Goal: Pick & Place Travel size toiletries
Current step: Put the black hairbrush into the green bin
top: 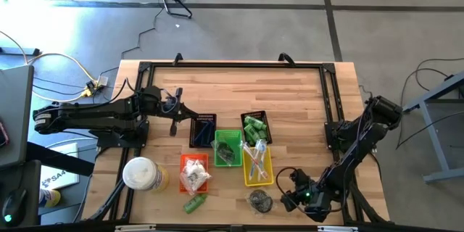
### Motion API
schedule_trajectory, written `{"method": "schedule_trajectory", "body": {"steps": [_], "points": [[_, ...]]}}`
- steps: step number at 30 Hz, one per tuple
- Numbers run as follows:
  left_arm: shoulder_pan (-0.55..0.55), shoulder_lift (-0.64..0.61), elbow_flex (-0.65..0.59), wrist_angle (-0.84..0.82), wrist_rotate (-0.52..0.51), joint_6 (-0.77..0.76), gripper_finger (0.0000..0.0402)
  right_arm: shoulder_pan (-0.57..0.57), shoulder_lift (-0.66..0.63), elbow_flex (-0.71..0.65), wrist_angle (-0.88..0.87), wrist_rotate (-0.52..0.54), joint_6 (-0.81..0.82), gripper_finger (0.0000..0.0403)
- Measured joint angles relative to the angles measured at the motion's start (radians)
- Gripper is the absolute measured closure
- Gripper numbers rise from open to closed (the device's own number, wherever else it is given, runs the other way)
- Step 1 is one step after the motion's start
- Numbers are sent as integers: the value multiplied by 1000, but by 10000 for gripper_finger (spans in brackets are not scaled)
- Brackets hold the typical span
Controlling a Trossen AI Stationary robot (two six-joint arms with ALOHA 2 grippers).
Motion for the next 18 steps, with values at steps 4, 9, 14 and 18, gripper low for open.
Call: {"method": "schedule_trajectory", "body": {"steps": [4, 9, 14, 18], "points": [[0, 0, 0, 0, 0, -6, 401, 0, 0, 0, 2, 35, -7, 232], [0, 0, 0, 4, 0, -5, 401, 0, 0, 0, 11, 50, -7, 232], [0, 0, 0, 4, 0, -5, 401, -5, 18, 0, 24, 89, -8, 232], [0, 0, 0, 3, 0, -5, 401, -8, 72, 1, 59, 81, -8, 232]]}}
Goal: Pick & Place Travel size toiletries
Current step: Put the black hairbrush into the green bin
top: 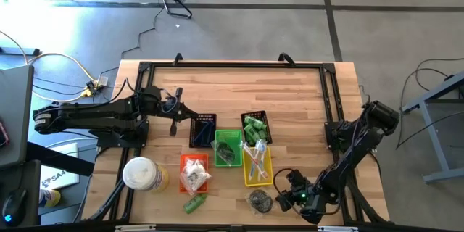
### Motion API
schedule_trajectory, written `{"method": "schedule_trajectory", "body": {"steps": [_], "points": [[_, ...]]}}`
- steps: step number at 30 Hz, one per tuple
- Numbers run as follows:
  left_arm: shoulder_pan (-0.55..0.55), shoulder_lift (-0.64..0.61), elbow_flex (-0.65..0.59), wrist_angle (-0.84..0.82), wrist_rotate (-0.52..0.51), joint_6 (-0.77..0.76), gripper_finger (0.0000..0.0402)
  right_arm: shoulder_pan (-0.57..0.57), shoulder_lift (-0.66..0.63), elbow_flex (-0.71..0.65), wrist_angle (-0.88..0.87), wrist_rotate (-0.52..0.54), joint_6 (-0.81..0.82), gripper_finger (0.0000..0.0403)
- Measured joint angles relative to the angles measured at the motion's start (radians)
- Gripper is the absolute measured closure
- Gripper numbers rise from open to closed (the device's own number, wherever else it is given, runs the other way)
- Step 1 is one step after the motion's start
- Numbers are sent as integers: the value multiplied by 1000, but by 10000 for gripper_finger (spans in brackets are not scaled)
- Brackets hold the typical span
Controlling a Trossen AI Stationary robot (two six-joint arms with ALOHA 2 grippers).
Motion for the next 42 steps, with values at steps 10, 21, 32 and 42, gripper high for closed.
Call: {"method": "schedule_trajectory", "body": {"steps": [10, 21, 32, 42], "points": [[0, 0, 0, 0, 0, -1, 401, -23, 119, 0, 136, -95, 1, 232], [0, 0, 0, 0, 0, -1, 401, -71, 161, 1, 201, -188, -64, 232], [0, 0, 0, 0, 0, -2, 401, -92, 163, 0, 209, -233, -105, 297], [0, 0, 0, 0, 0, -2, 401, -91, 165, -2, 213, -229, -134, 398]]}}
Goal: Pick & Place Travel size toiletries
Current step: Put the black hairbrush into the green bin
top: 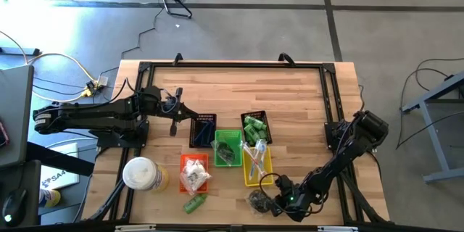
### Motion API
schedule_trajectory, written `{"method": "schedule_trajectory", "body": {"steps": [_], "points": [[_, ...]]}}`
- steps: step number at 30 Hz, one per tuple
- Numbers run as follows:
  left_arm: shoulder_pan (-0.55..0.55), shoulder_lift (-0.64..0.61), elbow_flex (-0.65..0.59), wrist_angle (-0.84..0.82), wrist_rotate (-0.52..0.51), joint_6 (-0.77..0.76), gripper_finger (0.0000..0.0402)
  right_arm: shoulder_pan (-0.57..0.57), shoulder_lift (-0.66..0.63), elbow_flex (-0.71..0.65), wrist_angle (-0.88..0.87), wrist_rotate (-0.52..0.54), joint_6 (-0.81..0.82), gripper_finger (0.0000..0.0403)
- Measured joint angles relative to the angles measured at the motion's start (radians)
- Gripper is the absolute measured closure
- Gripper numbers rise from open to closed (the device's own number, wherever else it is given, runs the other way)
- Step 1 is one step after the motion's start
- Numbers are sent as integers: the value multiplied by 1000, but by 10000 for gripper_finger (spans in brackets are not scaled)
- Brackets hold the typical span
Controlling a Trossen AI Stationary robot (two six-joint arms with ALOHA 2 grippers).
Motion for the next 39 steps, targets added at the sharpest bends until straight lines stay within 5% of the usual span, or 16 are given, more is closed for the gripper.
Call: {"method": "schedule_trajectory", "body": {"steps": [12, 26, 32, 39], "points": [[0, 0, 0, 0, 0, 0, 401, 2, -15, 0, 189, 15, -166, 400], [0, 0, 0, 0, 0, -2, 401, -17, -173, 0, 213, 234, -538, 400], [0, 0, 0, 1, 0, -1, 401, -56, -199, 0, 214, 212, -675, 400], [0, 0, 0, 1, 0, -1, 401, -72, -199, 0, 169, 150, -613, 400]]}}
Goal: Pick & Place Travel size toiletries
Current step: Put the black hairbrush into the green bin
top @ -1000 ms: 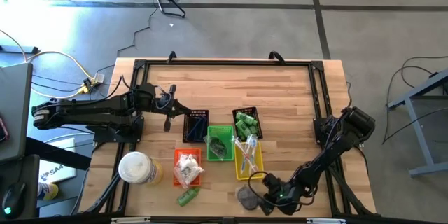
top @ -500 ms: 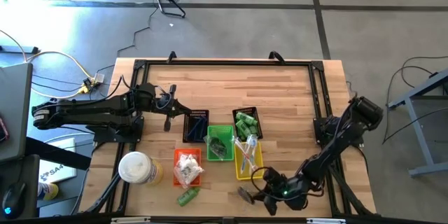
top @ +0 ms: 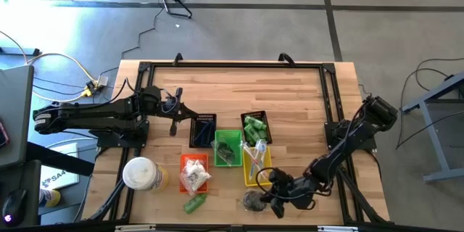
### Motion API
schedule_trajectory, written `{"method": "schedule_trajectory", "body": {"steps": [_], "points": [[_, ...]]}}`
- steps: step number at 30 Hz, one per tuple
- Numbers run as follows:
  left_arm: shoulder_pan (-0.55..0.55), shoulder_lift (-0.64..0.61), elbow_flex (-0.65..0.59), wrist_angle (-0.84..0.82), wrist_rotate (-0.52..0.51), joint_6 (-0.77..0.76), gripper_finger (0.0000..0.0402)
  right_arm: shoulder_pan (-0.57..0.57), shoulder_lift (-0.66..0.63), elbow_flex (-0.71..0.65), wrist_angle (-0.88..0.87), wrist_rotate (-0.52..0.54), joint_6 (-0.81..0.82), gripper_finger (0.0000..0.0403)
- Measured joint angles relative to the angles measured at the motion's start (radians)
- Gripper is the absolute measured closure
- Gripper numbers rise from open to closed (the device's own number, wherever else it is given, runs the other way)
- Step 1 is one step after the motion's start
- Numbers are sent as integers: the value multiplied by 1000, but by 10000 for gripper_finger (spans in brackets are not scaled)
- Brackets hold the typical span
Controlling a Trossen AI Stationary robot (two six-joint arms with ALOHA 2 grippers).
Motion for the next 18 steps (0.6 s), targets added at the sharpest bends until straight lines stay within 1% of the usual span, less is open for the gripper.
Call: {"method": "schedule_trajectory", "body": {"steps": [2, 4, 7, 13, 16, 18], "points": [[0, 0, 0, 0, 0, 0, 401, 2, 0, 0, -6, 0, 26, 400], [0, 0, 0, 0, 0, 0, 401, 7, 0, 0, -36, 0, 88, 400], [0, 0, 0, 0, 0, 0, 401, 17, 0, 0, -120, -4, 201, 400], [0, 0, 0, 0, 0, 1, 401, 18, 6, 0, -261, -47, 400, 400], [0, 0, 0, 0, 0, 1, 401, 17, 6, 0, -313, -67, 438, 393], [0, 0, 0, 0, 0, 1, 401, 15, 6, 0, -323, -82, 441, 378]]}}
